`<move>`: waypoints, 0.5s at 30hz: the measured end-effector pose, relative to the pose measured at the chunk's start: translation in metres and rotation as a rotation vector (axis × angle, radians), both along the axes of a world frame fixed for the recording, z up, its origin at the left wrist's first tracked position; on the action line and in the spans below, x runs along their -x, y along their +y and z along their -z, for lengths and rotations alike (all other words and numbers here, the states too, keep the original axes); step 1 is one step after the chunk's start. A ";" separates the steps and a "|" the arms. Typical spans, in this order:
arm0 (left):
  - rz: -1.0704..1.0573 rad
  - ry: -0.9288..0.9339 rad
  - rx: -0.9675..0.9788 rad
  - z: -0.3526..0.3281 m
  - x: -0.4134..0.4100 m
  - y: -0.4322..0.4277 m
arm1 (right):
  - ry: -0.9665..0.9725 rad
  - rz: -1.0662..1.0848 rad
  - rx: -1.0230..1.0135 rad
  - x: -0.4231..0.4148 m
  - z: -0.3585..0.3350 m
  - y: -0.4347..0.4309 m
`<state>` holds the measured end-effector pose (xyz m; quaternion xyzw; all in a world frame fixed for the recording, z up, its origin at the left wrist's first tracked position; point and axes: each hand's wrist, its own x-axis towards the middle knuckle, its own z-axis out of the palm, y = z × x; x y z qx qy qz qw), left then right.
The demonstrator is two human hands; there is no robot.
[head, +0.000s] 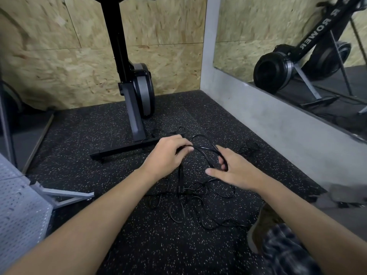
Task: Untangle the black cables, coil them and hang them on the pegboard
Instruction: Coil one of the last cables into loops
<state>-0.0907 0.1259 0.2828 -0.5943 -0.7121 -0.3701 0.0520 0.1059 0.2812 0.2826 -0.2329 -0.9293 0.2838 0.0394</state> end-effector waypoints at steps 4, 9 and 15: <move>-0.054 0.029 -0.021 -0.003 -0.001 0.005 | 0.035 -0.083 0.001 0.000 0.005 -0.006; -0.150 -0.132 -0.047 0.000 0.004 0.003 | 0.225 -0.063 0.006 -0.004 -0.002 -0.016; -0.157 -0.225 -0.033 0.003 0.008 0.000 | 0.261 -0.027 -0.033 -0.004 -0.005 -0.020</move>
